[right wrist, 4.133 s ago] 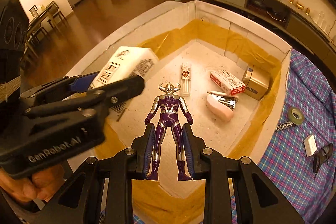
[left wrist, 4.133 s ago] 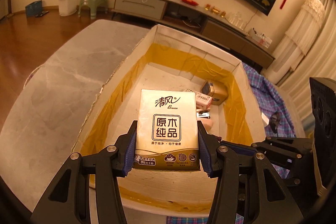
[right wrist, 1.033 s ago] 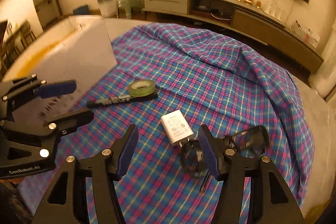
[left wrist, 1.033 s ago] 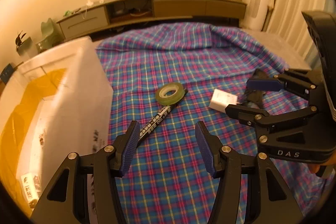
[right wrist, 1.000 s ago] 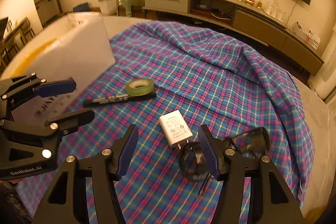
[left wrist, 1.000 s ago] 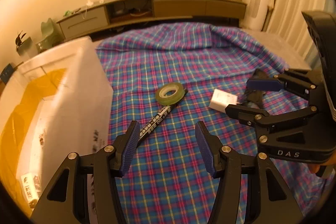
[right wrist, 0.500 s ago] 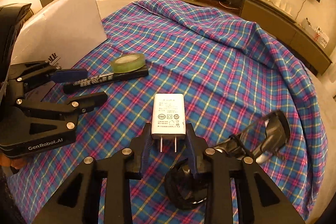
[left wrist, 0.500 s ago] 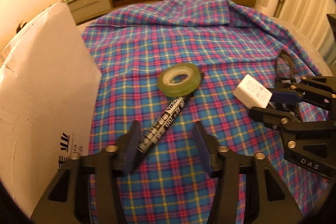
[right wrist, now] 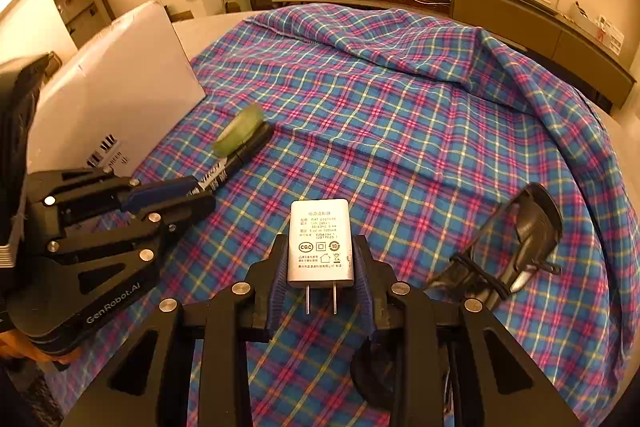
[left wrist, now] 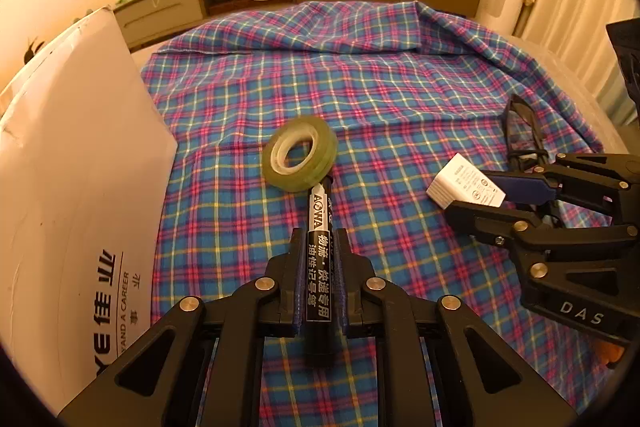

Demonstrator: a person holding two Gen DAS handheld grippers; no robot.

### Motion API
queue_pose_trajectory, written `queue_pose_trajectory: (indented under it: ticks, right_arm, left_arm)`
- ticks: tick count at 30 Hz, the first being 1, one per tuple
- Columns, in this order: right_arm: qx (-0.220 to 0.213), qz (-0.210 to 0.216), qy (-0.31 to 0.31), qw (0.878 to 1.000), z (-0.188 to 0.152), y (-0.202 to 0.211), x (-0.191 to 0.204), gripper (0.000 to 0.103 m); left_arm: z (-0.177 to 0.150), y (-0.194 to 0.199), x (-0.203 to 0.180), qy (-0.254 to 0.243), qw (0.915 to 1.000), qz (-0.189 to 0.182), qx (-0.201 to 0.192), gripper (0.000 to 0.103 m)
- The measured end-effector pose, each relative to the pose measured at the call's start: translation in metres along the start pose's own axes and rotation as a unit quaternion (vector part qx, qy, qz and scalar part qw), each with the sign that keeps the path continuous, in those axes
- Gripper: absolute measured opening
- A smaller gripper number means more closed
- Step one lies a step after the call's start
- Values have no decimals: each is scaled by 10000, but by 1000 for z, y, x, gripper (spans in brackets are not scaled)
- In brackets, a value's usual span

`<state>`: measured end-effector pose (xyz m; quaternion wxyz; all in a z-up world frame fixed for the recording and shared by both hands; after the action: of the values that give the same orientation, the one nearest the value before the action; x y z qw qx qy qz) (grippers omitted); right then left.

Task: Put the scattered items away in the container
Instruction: 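Grasp the black marker with the left gripper while the right gripper grasps the white charger plug, then carry the marker and charger plug over the white box with both grippers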

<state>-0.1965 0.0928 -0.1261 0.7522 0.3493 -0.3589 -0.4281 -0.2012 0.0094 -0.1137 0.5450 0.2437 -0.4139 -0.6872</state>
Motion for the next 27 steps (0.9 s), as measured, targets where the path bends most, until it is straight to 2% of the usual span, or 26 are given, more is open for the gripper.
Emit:
queue_pose_trajectory:
  ticks: [10, 20, 27]
  right_arm:
    - [-248, 224, -161, 9993, -9, 46, 11, 32]
    - [-463, 675, -817, 9933, -20, 98, 8, 32]
    - [-667, 922, -900, 9894, -29, 124, 30, 32]
  left_arm:
    - [-15, 39, -13, 108, 9978, -635, -167, 13]
    - [-28, 97, -12, 86, 9954, -769, -561, 13]
    - [-31, 131, -7, 108, 9932, -802, -841, 13]
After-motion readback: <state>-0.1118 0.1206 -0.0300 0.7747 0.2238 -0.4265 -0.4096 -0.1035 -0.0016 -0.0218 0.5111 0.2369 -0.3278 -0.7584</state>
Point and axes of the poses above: each gripper's, at about its wrist camera, not at the fingertips, and y roughly against the way its jaws point, x to its left, z to its top, the point moved 4 cm from there along -y, roughly the way its jaws point, and after that the axes turned 14 degrees about -y, right-handed, at the moved point
